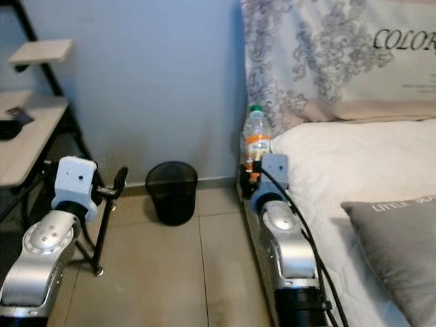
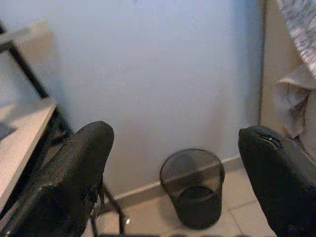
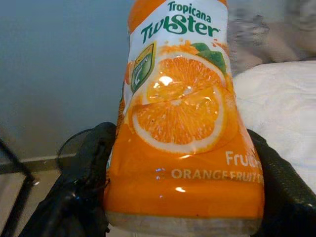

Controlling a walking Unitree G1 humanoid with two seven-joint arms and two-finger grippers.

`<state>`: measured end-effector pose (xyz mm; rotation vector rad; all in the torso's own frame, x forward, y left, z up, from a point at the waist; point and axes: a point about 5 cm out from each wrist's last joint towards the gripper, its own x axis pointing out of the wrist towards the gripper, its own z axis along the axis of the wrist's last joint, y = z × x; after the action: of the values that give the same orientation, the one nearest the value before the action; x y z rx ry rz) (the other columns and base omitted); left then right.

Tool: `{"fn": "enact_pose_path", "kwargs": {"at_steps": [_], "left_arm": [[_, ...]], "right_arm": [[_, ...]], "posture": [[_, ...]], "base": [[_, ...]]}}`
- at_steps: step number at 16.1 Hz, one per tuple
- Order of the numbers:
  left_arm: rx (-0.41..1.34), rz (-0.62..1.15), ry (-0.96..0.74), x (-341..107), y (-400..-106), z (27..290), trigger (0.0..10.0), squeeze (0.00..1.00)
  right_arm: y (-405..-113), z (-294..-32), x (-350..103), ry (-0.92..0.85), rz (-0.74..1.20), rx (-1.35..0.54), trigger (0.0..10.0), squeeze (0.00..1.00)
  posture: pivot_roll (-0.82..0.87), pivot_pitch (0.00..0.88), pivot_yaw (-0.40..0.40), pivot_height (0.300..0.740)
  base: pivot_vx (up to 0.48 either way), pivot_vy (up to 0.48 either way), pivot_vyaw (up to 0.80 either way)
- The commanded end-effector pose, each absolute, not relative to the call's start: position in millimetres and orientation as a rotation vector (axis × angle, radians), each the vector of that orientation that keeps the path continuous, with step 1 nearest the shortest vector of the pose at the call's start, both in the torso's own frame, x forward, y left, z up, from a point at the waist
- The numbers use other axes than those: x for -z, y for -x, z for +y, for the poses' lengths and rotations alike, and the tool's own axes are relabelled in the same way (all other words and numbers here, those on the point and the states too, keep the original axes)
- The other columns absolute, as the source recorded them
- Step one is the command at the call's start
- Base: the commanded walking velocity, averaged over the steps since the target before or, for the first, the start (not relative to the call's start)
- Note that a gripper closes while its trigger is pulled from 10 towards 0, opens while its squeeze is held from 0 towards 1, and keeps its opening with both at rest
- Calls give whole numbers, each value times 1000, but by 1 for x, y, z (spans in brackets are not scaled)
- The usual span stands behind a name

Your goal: Clean up the room

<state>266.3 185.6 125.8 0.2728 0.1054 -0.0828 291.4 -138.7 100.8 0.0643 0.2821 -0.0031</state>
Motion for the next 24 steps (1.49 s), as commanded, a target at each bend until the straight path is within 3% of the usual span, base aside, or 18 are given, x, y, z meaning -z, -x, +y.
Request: {"fn": "enact_pose_path", "kwargs": {"at_steps": [1, 19, 24], "left_arm": [[114, 96, -272, -127, -267, 179, 10000, 0], [114, 101, -273, -123, -263, 182, 10000, 0], [122, 103, -275, -122, -261, 179, 10000, 0]], "right_arm": [[-291, -148, -100, -77, 278, 41, 10000, 0], [-288, -147, -93, 13, 281, 32, 10000, 0], [-288, -148, -95, 14, 266, 34, 10000, 0]], "posture": [[87, 0, 2, 740], [85, 0, 4, 740], [83, 0, 1, 740]], "base": [[322, 0, 0], [345, 0, 0], [349, 0, 640]]}}
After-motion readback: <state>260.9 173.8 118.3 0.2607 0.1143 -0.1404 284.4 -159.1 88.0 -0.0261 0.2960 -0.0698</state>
